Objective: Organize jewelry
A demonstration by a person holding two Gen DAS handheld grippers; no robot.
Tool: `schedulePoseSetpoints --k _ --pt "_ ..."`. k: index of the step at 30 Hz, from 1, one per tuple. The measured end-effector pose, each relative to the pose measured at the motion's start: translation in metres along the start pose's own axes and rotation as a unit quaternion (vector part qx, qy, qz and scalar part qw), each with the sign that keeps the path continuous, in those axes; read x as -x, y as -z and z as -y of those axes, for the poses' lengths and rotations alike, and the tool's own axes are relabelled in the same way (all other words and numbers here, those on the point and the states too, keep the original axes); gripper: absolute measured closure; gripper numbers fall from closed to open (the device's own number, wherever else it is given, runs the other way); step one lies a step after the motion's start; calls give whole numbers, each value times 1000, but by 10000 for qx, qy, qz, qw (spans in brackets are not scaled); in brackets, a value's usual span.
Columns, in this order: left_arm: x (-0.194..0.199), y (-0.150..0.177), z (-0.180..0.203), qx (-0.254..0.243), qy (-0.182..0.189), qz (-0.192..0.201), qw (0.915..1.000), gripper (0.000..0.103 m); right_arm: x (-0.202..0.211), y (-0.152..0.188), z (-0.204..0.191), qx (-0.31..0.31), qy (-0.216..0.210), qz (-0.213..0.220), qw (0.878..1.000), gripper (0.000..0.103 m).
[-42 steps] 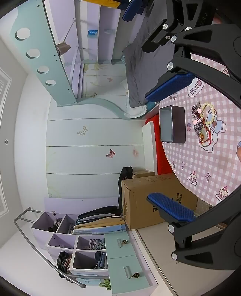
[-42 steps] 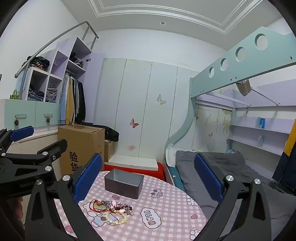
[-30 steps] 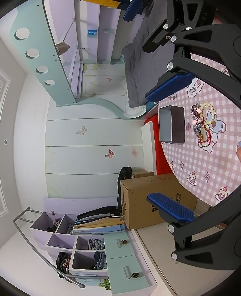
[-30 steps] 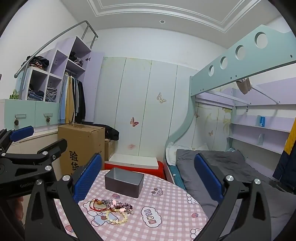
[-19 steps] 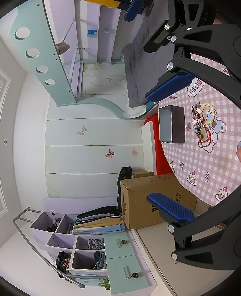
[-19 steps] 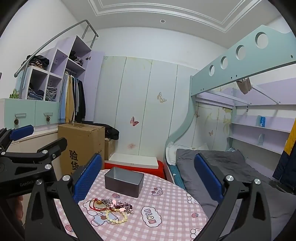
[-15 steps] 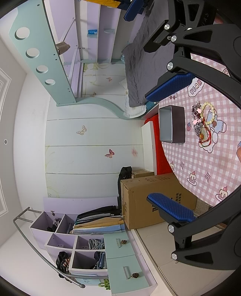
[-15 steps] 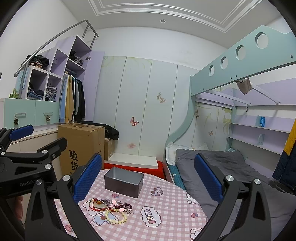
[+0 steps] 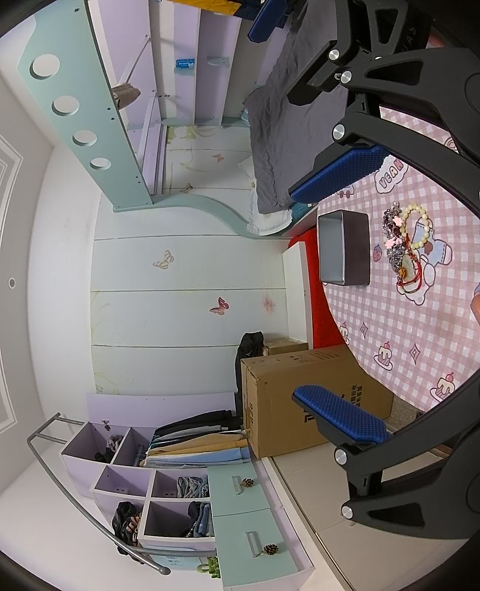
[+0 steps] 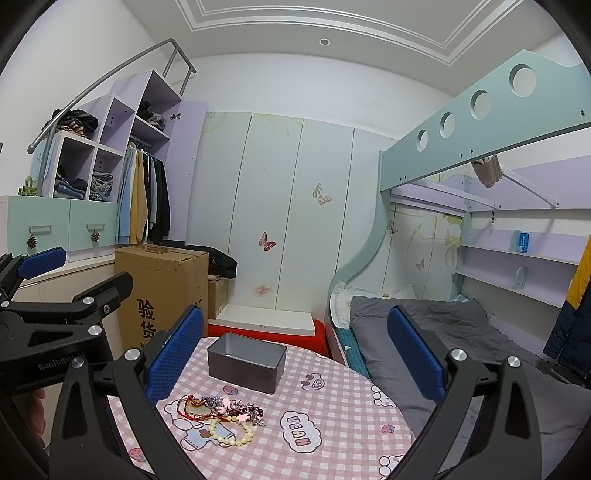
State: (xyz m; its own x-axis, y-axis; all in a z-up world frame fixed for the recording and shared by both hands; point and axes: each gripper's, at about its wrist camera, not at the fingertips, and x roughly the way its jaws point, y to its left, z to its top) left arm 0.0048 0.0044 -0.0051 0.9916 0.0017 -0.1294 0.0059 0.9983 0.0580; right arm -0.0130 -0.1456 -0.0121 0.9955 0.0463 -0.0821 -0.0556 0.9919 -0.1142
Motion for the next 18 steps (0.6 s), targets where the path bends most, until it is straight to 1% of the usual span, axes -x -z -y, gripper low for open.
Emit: schedulePoseSetpoints --k 18 --pt "-2 2 2 -20 -4 -48 10000 6 -8 2 1 -15 14 -107 9999 7"
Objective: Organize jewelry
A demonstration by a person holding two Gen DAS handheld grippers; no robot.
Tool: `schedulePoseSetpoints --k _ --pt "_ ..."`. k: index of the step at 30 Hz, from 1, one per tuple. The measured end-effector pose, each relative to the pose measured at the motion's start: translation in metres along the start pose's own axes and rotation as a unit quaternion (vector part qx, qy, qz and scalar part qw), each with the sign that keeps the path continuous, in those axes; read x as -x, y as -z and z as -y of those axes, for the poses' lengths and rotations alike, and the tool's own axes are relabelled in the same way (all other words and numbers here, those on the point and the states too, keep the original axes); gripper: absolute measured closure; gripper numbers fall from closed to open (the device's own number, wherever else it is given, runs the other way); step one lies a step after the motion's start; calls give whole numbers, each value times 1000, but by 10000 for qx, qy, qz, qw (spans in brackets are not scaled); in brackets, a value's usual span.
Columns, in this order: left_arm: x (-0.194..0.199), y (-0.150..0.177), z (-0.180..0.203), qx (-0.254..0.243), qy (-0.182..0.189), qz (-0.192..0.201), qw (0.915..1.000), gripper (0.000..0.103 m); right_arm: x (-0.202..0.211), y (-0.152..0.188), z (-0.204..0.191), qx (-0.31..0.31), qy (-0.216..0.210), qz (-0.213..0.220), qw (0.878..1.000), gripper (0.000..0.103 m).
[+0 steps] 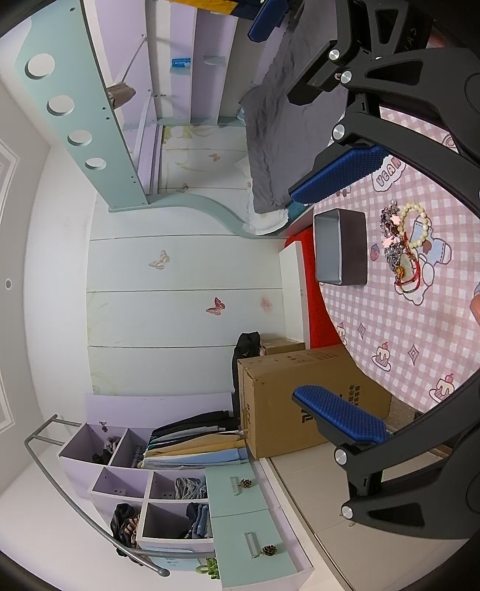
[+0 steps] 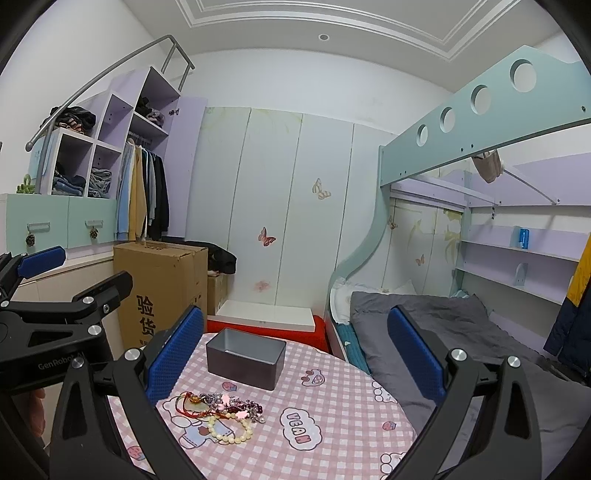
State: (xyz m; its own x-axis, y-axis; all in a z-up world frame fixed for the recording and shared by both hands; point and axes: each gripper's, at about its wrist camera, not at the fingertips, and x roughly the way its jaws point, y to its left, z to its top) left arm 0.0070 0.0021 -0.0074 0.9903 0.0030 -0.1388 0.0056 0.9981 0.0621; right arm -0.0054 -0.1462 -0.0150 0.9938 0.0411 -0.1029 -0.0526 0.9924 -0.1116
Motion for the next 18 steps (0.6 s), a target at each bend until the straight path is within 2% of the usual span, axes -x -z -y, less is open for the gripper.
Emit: schedulePoseSetpoints --k 10,15,18 --pt "-9 7 -2 0 110 -32 9999 6 -5 3 1 -20 -60 -65 10000 7" --pt "-16 11 -10 124 201 -64 9997 6 -11 7 -1 32 66 -115 9999 7" --pt "-22 14 -16 179 321 -45 9993 6 -11 10 -1 40 161 -5 9999 7"
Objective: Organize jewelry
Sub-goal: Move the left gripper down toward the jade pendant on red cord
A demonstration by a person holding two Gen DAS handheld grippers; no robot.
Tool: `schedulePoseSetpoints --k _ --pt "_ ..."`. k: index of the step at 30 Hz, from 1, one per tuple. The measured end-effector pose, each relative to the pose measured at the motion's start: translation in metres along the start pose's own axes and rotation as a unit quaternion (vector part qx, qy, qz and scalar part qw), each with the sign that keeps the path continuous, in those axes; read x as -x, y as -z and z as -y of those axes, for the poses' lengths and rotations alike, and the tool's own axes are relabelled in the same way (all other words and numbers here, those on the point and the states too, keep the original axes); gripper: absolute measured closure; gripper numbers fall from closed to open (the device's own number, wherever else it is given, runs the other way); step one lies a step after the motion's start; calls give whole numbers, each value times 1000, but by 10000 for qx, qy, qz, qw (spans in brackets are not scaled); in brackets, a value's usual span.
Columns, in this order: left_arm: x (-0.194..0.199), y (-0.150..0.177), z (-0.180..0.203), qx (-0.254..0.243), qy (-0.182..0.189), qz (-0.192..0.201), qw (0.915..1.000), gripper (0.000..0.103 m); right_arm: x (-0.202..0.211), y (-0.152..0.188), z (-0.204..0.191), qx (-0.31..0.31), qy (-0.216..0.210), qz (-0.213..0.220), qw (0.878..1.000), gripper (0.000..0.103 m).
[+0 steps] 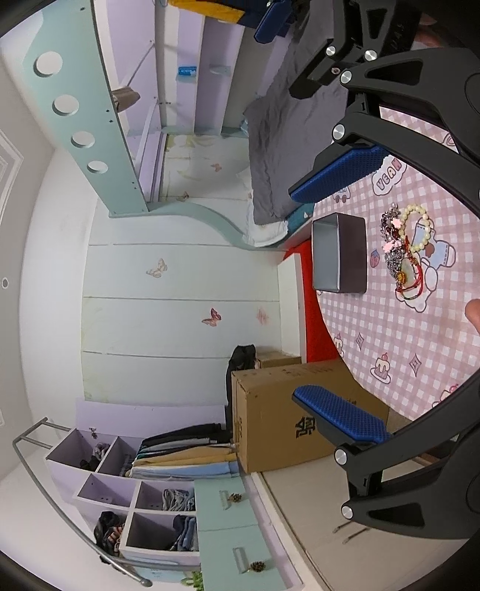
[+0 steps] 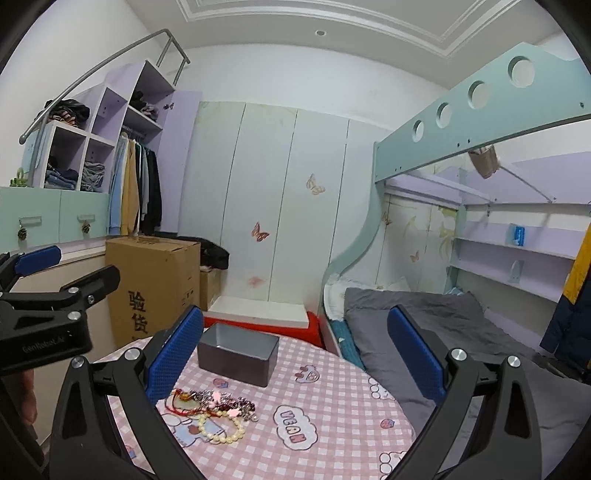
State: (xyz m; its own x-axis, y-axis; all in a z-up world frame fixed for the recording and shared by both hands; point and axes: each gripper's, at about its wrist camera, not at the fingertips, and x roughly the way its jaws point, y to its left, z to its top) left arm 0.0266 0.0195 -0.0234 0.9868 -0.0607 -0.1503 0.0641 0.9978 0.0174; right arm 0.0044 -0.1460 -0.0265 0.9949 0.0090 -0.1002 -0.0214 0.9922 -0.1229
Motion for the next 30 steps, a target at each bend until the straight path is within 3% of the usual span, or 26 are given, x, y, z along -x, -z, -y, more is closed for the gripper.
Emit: schedulePoseSetpoints --k 7,14,21,30 --pt "-31 17 -18 33 -89 -679 9976 6 -17 11 8 -206 -97 -230 9995 7" --pt "-62 40 -37 332 168 -1358 9900 6 -45 26 8 -346 -377 -737 9960 7" --pt "-100 75 -31 255 540 -2200 9737 6 -68 47 8 -441 -580 -1292 9889 7" --pt "-139 117 -26 25 434 -2998 9530 6 -104 83 2 -339 -726 -2177 9727 7"
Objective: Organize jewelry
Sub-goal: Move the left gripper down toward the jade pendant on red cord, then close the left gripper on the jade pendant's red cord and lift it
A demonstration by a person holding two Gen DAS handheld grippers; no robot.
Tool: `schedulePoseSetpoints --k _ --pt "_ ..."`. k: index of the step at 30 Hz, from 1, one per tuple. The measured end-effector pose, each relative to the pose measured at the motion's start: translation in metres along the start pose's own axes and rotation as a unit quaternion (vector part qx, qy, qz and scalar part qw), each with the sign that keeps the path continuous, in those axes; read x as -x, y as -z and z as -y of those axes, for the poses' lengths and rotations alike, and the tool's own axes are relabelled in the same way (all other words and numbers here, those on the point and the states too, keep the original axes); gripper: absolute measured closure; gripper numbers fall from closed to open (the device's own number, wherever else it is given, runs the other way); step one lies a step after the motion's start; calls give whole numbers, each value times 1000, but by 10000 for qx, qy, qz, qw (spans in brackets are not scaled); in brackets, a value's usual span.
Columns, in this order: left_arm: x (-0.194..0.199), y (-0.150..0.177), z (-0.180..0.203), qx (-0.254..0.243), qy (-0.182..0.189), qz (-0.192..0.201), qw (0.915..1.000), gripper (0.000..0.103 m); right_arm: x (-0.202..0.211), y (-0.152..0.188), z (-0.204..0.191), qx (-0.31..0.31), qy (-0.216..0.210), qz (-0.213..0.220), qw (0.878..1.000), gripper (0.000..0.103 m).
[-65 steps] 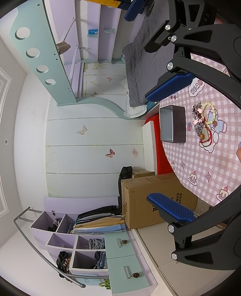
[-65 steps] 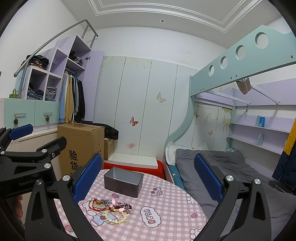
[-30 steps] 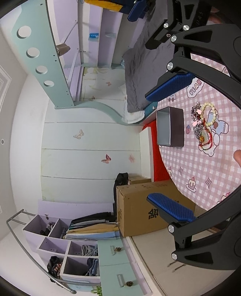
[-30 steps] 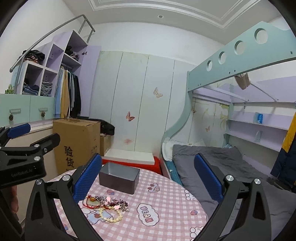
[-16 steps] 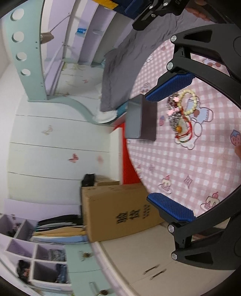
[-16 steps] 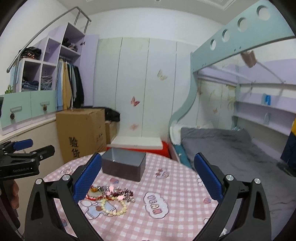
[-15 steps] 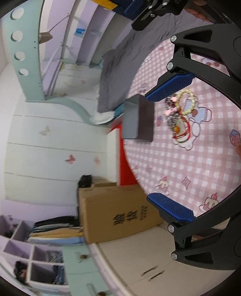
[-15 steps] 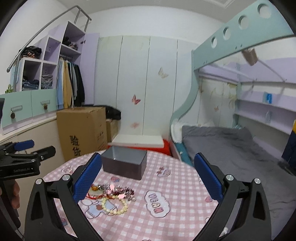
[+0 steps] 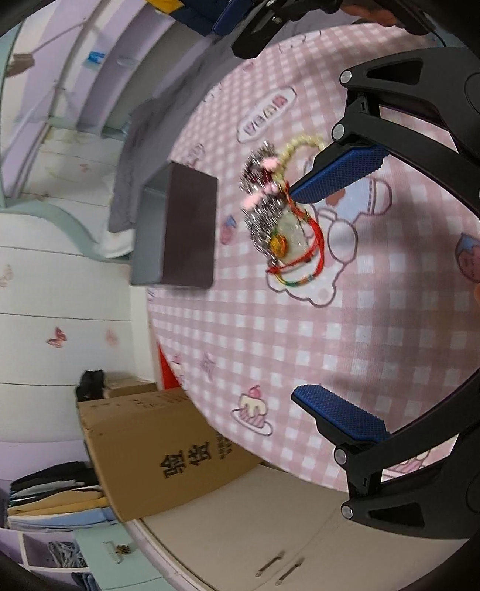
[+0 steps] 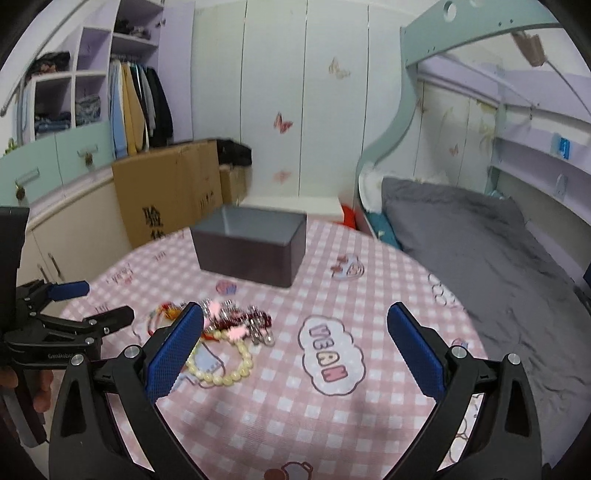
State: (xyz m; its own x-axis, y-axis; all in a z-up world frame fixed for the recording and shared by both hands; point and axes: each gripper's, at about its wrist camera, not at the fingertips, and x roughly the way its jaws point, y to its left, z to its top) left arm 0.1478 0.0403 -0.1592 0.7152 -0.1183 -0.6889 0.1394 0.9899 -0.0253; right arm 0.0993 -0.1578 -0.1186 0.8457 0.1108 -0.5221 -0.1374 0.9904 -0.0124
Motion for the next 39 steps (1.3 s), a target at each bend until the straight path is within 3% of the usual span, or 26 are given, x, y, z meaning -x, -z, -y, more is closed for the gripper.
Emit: schedulePoseSetpoints --k 9,16,21,23,26,29,39 --pt "-23 -10 5 -224 82 -137 9996 20 -24 4 3 62 -96 -316 9994 7" --pt "-43 -20 25 -755 289 -257 9964 51 -38 5 7 62 -158 -449 9988 7" --pt "-59 -21 28 -888 373 -483 9942 51 -46 5 7 85 -216 -539 9983 7" --pt "-61 -20 27 -825 463 -508 9942 55 -49 6 7 97 -227 -570 9981 7" --pt "-63 -22 23 -688 755 -546 9933 74 -52 6 7 99 -246 -614 9978 7" --pt "-65 -22 21 -656 935 -559 9919 82 -54 6 7 96 -251 -652 9975 7" --pt "-42 -23 -2 -104 1224 -325 9919 98 -47 3 1 137 -289 -645 9974 7"
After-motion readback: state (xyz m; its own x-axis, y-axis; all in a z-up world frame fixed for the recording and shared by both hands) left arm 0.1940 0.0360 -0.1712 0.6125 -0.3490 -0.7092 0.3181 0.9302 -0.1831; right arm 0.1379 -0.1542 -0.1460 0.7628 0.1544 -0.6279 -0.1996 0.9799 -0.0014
